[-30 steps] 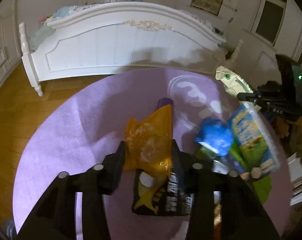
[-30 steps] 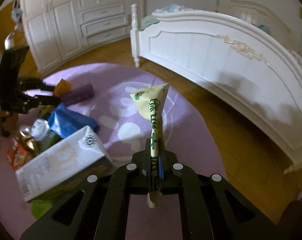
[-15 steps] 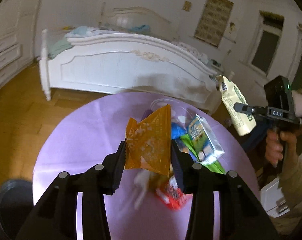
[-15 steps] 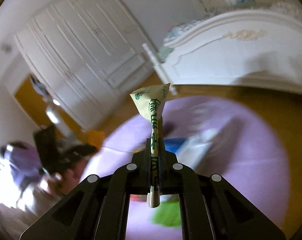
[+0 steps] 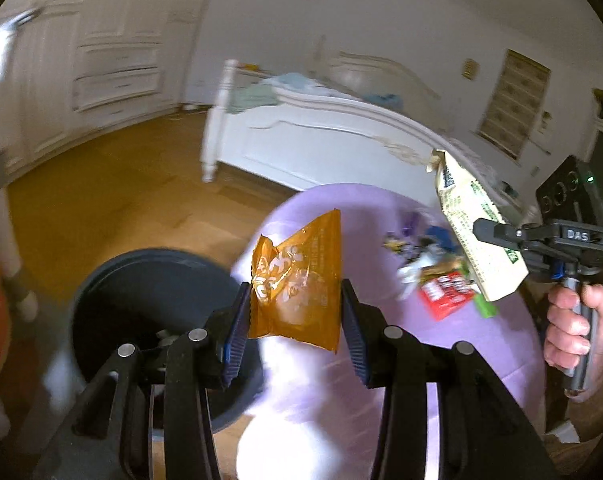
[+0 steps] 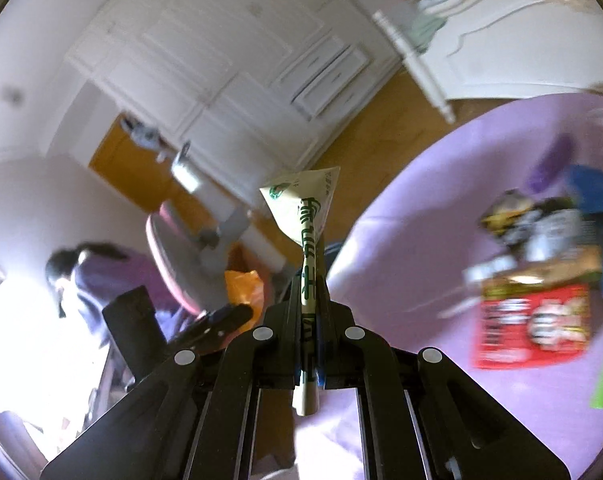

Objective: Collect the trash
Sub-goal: 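Carry both items to the black bin and open both tools to drop them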

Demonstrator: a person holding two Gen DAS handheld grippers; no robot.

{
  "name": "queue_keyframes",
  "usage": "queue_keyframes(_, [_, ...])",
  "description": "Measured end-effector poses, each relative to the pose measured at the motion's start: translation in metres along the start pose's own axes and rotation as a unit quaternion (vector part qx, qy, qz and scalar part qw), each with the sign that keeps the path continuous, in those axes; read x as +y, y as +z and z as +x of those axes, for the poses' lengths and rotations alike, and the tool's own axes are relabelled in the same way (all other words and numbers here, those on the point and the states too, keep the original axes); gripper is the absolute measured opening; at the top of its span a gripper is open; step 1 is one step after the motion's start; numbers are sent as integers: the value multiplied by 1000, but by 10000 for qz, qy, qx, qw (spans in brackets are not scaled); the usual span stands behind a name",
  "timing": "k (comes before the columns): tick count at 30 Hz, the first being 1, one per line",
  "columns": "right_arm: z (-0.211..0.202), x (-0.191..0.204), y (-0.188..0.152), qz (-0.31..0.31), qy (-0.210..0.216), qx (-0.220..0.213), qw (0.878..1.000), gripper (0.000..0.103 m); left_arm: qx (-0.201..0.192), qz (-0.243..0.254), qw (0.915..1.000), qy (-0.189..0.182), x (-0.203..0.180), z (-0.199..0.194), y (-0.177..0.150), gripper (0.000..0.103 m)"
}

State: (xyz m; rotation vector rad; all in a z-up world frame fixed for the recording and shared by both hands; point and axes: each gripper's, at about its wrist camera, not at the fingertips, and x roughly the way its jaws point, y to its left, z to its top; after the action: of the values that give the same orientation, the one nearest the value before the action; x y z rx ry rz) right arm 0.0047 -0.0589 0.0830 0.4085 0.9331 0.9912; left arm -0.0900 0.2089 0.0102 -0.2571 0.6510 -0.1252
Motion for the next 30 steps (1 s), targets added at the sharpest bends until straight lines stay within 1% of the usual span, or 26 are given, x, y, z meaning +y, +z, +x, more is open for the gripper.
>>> queue_keyframes(3, [50, 19, 0, -123, -1, 356, 9993, 6, 15, -226, 9996, 187, 27, -2, -11, 43])
queue_keyframes(7, [115, 36, 3, -212, -130, 740, 9969, 6, 182, -414, 9984, 336, 59, 5, -26, 43])
queue_keyframes(10, [158, 48, 8, -317, -254, 972, 9944, 6, 271, -585, 9973, 345, 79, 12, -33, 43])
queue_keyframes(16, [225, 66, 13, -561, -525, 1259, 9891, 6, 394, -758, 9955, 400, 104, 22, -41, 43])
queue_keyframes(20, [244, 66, 7, -596, -626, 1347, 9871, 6, 437, -808, 9947, 471, 116, 30, -36, 46])
queue_keyframes(21, [246, 65, 6, -625, -657, 1357, 9866, 8, 466, -810, 9941, 547, 118, 31, -35, 48])
queue_keyframes(23, [251, 63, 6, -662, -698, 1370, 9859, 22, 476, -809, 9931, 701, 121, 31, -33, 69])
queue_keyframes(24, [248, 60, 7, -664, -708, 1350, 9861, 25, 434, -818, 9932, 711, 122, 28, -31, 71])
queue_keyframes(26, [242, 55, 9, -641, -726, 1278, 9871, 45, 371, -832, 9938, 642, 122, 25, -30, 73])
queue_keyframes(28, [233, 47, 10, -497, -711, 1152, 9896, 56, 287, -840, 9937, 681, 121, 20, -29, 76])
queue_keyframes(30, [222, 40, 11, -373, -633, 1090, 9913, 57, 247, -837, 9941, 639, 116, 16, -26, 76])
